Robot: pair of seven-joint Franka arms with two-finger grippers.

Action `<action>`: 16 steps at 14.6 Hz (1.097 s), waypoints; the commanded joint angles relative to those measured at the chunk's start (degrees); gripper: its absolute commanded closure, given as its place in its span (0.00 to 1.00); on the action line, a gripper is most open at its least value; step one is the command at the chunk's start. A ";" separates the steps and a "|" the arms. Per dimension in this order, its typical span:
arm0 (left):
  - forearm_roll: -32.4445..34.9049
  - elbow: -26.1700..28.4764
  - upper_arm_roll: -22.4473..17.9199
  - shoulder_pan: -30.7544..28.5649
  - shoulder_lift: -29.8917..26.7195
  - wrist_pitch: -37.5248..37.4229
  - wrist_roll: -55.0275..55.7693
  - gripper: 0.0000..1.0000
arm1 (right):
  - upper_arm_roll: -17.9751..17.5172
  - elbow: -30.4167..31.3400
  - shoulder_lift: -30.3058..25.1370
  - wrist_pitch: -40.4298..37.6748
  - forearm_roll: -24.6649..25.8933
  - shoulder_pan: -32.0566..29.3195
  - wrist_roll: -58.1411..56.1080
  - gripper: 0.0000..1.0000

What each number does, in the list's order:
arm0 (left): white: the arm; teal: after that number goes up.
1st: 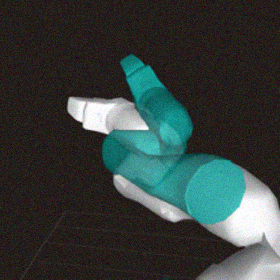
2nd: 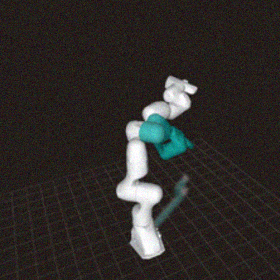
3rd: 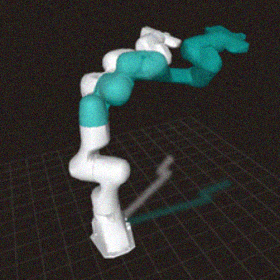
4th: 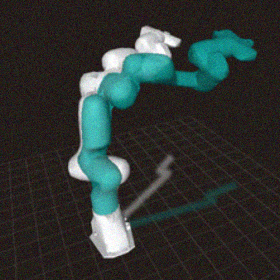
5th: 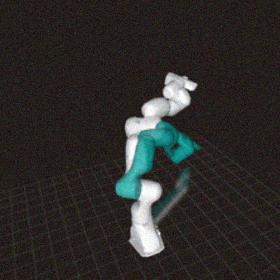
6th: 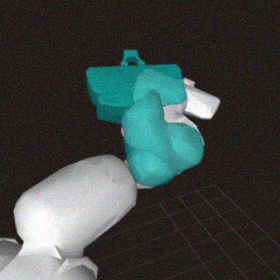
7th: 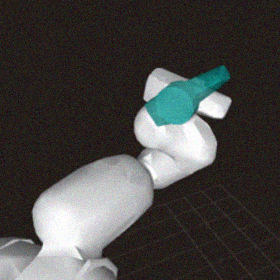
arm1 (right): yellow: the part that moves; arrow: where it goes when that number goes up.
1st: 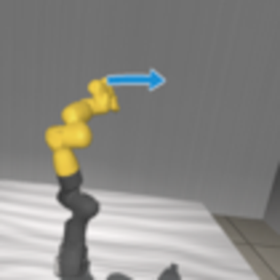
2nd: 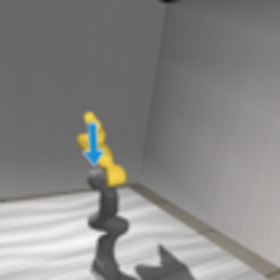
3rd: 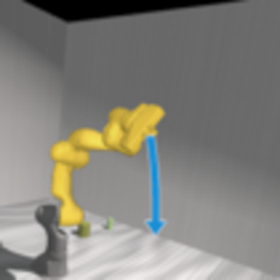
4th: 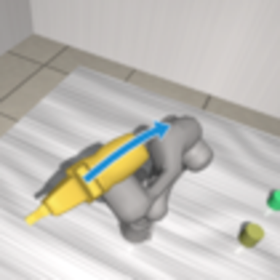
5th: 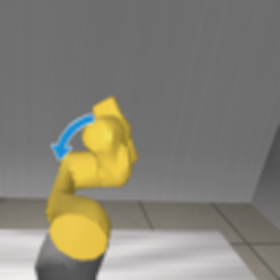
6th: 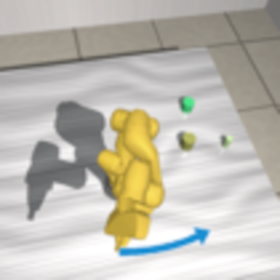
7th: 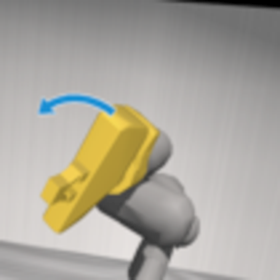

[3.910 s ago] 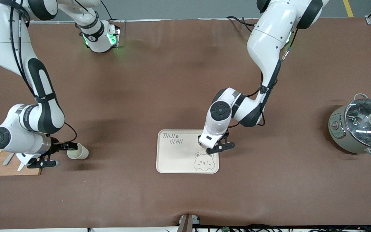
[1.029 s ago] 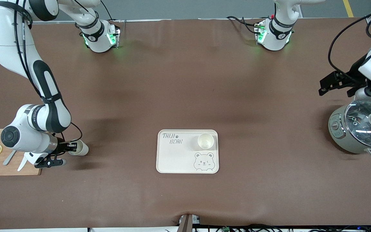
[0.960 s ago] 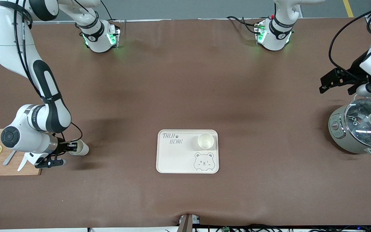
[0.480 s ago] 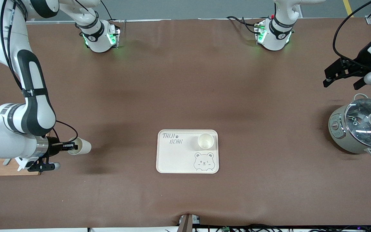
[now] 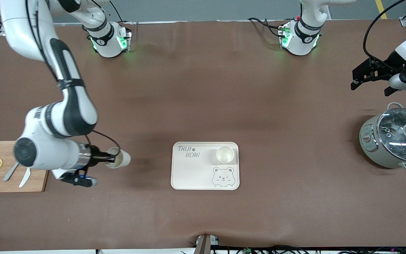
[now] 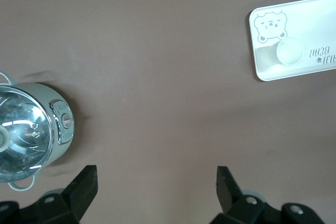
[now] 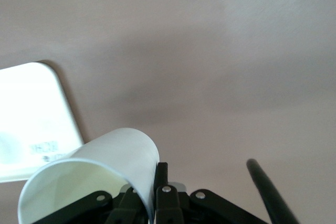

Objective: Place white IKEA cup upright on tray with both arms
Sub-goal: 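Lift the second cup with the right gripper and carry it to the tray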

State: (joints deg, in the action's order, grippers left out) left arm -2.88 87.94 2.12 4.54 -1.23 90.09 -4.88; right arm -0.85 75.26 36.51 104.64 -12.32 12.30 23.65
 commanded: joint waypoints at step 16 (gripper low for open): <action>-0.20 -1.19 -0.80 -0.67 0.79 -2.03 0.14 0.00 | 0.86 -0.20 7.17 22.27 3.71 15.47 31.20 1.00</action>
State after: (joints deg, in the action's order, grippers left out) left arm -2.88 87.93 1.58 4.14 -0.93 89.21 -4.65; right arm -0.47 74.99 42.45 124.69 -9.88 26.99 53.67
